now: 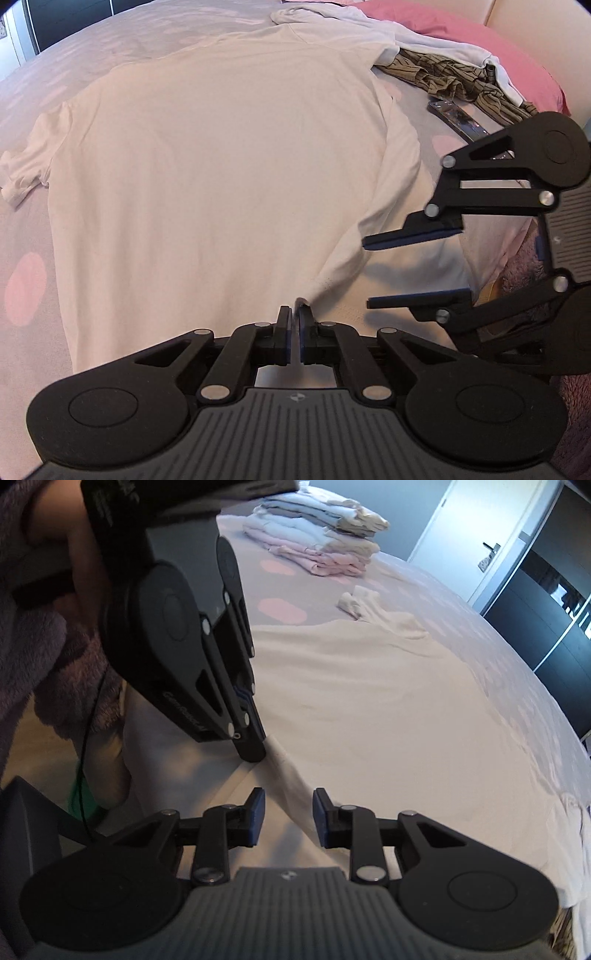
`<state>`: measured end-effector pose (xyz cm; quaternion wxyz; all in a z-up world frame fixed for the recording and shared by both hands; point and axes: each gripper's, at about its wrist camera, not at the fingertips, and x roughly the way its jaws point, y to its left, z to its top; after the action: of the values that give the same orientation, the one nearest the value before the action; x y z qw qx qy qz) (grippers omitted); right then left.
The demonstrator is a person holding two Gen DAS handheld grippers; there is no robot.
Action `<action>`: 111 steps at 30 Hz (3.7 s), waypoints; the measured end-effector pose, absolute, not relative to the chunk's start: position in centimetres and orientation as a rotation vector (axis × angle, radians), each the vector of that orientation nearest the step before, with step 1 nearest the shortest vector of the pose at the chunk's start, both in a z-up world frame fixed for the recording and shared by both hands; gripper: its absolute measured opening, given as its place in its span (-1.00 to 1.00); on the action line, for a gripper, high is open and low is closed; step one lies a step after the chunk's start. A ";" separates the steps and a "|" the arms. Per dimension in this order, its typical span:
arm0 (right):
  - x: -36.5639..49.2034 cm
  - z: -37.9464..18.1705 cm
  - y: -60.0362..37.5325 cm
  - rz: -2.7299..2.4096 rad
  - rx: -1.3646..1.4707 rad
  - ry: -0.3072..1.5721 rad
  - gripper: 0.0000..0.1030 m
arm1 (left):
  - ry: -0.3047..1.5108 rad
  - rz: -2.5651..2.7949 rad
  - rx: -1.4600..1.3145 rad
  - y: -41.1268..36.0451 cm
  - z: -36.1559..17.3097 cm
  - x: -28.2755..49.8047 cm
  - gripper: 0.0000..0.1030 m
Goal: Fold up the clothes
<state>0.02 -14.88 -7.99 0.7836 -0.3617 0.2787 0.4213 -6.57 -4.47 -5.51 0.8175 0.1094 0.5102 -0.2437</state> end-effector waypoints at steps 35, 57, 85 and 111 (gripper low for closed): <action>1.5 -7.9 -15.6 0.945 -0.786 0.576 -0.41 | 0.781 -0.684 0.829 -9.0 -6.7 -11.3 -0.92; -6.3 -4.3 -18.5 1.117 -1.390 0.288 -0.89 | 1.062 -0.981 -0.011 -5.7 0.5 -7.8 -0.93; -1.8 -10.3 -27.6 1.081 -1.166 1.151 -0.64 | 1.287 -0.526 0.230 -3.9 -4.5 -4.3 -0.45; 20.9 -4.5 -37.6 0.127 -0.246 0.870 -0.40 | 1.068 0.053 -0.391 17.7 -4.9 15.5 -0.25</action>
<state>20.91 -37.60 -4.52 0.8977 -0.1186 0.4199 0.0614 15.47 17.70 -4.87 0.8422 -0.1852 0.5058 0.0253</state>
